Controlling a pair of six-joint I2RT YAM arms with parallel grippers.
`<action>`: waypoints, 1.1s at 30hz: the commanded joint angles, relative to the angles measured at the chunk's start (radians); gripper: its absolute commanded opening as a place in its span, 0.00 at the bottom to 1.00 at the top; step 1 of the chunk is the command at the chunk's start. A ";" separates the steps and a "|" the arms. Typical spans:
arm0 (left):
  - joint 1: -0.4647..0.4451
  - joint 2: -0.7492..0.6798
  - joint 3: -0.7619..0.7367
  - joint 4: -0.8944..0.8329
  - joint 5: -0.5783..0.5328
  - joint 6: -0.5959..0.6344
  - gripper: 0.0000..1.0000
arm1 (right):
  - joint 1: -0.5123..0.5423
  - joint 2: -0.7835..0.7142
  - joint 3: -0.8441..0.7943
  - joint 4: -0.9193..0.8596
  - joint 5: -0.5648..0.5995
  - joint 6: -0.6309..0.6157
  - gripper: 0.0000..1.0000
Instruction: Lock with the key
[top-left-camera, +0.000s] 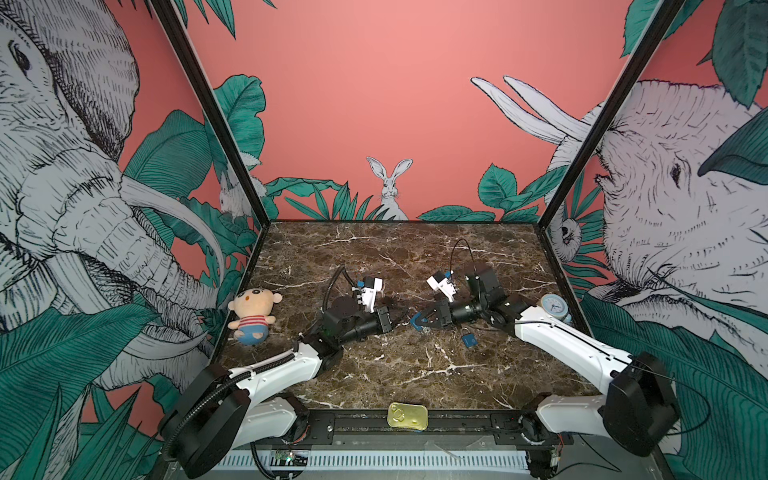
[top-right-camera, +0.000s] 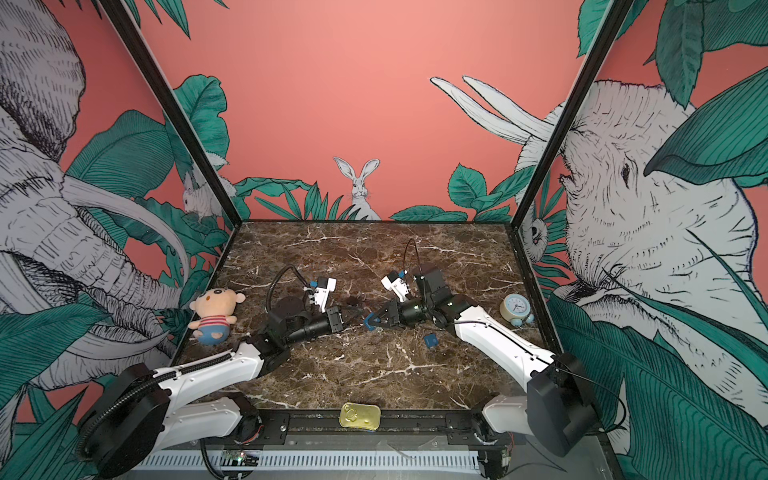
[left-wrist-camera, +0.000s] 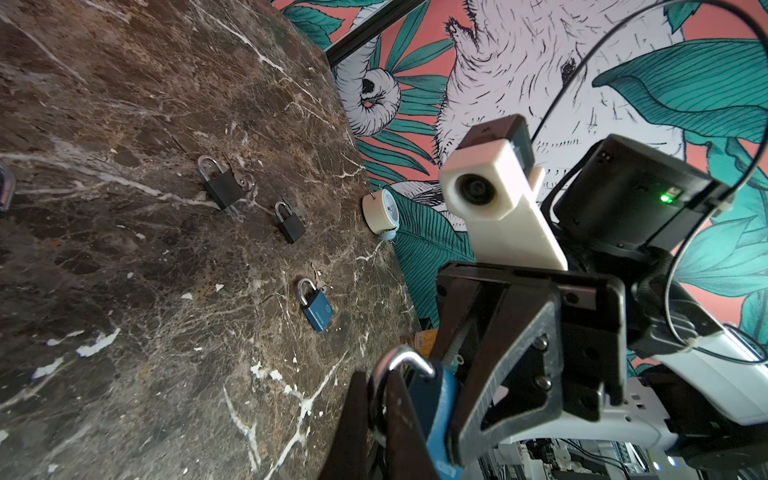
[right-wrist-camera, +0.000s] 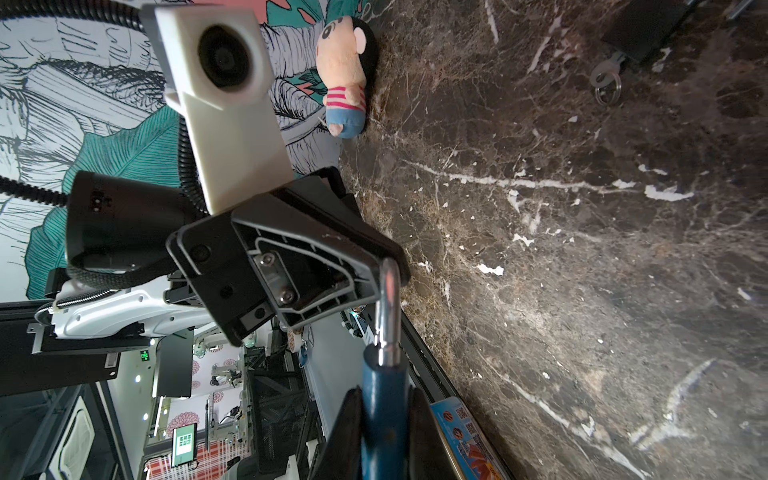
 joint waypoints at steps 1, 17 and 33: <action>-0.146 -0.007 -0.019 0.002 0.340 -0.029 0.00 | -0.006 0.018 0.098 0.359 0.142 -0.061 0.00; -0.187 -0.024 -0.001 -0.016 0.245 0.004 0.00 | -0.020 0.038 0.083 0.342 0.132 -0.081 0.00; 0.001 0.002 0.205 -0.108 0.312 0.099 0.00 | -0.011 -0.026 -0.041 0.392 0.103 -0.027 0.00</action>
